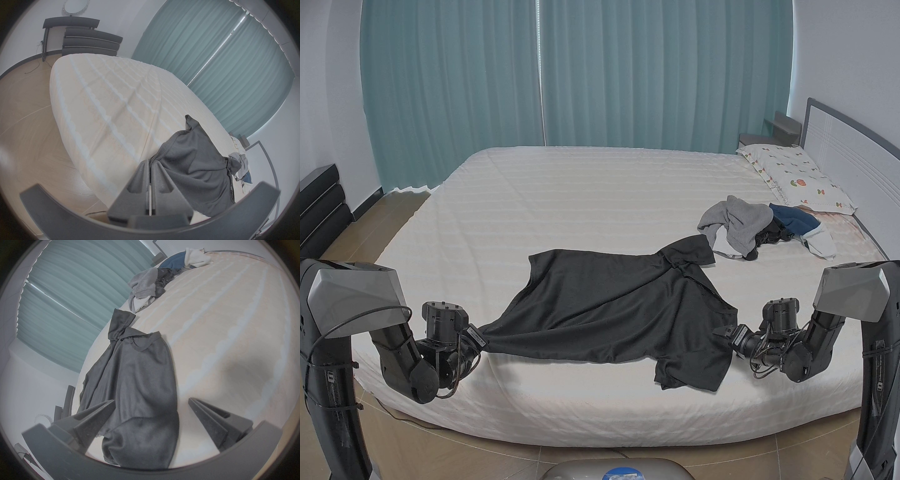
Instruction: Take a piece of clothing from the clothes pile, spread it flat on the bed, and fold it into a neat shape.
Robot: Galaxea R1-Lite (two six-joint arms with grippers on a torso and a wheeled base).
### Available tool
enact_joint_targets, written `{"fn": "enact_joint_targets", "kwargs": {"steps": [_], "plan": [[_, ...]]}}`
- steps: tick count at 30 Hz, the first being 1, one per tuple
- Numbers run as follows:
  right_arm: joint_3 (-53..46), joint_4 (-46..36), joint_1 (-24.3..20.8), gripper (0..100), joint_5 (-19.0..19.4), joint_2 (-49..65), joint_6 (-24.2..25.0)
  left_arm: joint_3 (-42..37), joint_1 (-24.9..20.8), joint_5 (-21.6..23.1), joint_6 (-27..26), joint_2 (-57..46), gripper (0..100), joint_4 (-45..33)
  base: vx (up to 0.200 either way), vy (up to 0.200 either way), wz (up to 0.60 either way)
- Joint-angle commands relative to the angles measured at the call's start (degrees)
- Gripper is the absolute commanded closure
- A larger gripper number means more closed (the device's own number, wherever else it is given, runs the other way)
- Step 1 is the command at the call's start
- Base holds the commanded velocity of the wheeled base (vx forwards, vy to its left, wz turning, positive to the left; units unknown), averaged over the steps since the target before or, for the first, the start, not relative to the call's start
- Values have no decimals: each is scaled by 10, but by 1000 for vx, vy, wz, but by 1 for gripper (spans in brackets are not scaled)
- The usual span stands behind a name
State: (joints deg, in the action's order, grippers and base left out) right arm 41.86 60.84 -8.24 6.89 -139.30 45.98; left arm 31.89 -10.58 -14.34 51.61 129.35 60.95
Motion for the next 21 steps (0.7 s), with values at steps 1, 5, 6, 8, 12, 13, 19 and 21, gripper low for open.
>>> {"fn": "enact_joint_targets", "kwargs": {"steps": [1,5,6,8,12,13,19,21], "plan": [[42,-16,-3,100,-2,-7,-4,2,5,-2,1,3,100,2,0,0,0],[81,-24,-1,100,-5,-16,-6,12,6,2,8,21,100,20,0,0,0],[84,-26,0,100,-5,-16,-6,12,6,2,8,23,100,22,0,0,0],[120,-35,2,100,-5,-27,-5,17,6,2,10,43,100,36,0,0,0],[152,-38,5,100,-3,-38,-2,23,7,-3,9,73,100,61,0,0,0],[155,-35,8,100,-4,-40,-1,24,7,-3,9,79,100,69,0,0,0],[129,-39,24,100,-3,-22,-6,23,6,-3,9,105,100,87,0,0,0],[98,-38,28,0,9,-4,-8,22,6,-2,9,105,100,92,0,0,0]]}}
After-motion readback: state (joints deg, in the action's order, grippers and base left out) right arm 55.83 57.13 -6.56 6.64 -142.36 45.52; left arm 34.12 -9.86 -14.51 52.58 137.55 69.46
